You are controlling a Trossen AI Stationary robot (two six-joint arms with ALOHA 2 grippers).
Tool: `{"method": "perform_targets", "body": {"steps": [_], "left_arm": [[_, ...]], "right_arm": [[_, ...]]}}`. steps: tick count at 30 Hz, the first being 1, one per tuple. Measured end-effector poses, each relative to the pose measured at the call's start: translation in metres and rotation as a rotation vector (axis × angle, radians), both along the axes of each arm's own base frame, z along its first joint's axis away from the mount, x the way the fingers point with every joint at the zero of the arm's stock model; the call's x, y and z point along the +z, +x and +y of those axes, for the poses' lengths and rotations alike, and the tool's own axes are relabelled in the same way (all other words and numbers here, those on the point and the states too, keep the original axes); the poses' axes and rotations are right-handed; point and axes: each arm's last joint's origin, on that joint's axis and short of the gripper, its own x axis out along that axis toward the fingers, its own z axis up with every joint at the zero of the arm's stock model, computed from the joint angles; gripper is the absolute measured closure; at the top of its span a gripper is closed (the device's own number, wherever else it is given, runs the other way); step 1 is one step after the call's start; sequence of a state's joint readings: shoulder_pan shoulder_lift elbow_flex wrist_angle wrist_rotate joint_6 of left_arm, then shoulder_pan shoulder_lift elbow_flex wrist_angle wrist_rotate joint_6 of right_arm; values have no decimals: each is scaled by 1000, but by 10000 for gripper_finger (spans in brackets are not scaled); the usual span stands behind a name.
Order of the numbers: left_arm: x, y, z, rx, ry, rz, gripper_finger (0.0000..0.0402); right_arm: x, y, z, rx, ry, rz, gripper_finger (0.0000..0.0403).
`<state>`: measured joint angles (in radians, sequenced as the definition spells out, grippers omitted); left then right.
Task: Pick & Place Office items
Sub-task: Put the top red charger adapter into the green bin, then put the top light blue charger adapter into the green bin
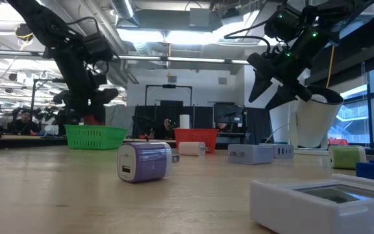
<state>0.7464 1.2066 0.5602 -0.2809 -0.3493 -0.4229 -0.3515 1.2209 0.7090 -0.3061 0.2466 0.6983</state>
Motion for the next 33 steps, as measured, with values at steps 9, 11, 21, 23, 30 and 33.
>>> {"method": "perform_targets", "body": {"steps": [9,11,21,23,30,33], "left_arm": [[-6,3,5,24,20,26,257],[-6,3,5,24,20,26,248],[-3,3,4,6,35,32,194],[6,4,5,3,54,5,189],[55,11,5,-100,109,-219,191],[71,12,1,-147,124,-294,191]], "right_arm": [[0,0,0,-1,0,-1,119],[0,0,0,-1,0,-1,119],[0,0,0,5,5,-3,119],[0,1,1,27,29,-12,119],[-3,1,10,118,182,-23,119],[-6,1,21,165,233,11,119]]}}
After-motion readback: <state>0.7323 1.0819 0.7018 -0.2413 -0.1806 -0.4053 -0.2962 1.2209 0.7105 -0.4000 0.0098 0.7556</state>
